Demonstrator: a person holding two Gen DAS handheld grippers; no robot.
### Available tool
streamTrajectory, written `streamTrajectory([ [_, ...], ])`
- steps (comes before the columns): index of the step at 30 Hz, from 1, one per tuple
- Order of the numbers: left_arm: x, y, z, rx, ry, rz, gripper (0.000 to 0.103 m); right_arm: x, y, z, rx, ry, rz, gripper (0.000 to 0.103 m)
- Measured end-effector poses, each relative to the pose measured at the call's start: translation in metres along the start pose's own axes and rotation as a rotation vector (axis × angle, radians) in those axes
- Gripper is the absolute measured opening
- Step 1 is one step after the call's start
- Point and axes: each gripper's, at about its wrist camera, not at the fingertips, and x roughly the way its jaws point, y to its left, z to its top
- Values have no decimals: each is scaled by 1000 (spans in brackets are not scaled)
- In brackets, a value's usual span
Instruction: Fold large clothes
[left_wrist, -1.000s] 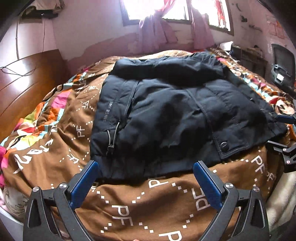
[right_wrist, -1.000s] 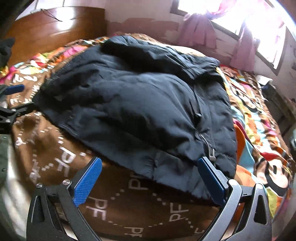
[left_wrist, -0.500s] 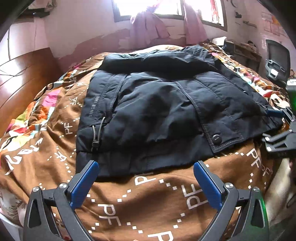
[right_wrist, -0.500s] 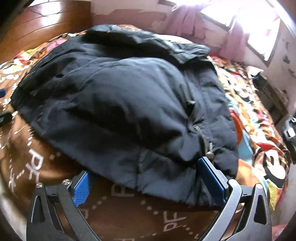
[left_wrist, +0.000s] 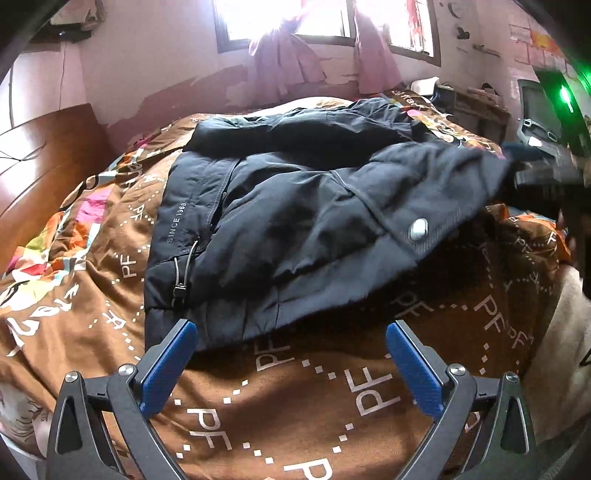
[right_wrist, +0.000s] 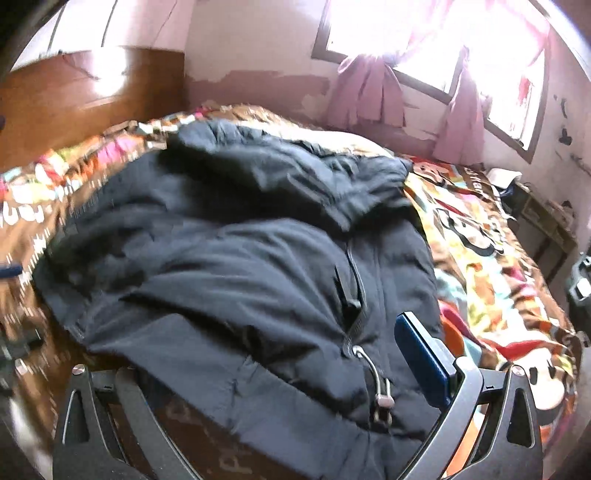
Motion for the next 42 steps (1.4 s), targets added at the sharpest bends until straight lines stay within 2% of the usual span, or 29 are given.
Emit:
streamTrajectory([
  [7,0,7,1,-22,-11,55,103,9,-24,32,129,-13,84,101],
  [13,0,-3,3,36,-27,80,103,24,-40,29,276,-23,143,101],
  [16,-4,-9,7,88,-81,147,103,32,-47,28,339,-14,177,101],
  [19,-8,-18,13,164,-169,256,103,37,-52,32,362,-8,185,101],
  [22,-3,-23,22,205,-194,336,103,40,-57,37,371,0,193,101],
  [24,-4,-23,27,192,-200,342,103,41,-58,40,362,5,190,101],
  [28,-18,-19,29,146,-246,300,103,41,-59,47,343,11,187,101],
  [34,-31,-22,13,179,-295,351,103,41,-57,52,333,10,184,101],
  [39,-11,-23,26,223,-288,393,103,41,-54,52,332,13,187,101],
  [42,7,-20,39,224,-253,363,103,37,-51,45,311,-1,178,101],
])
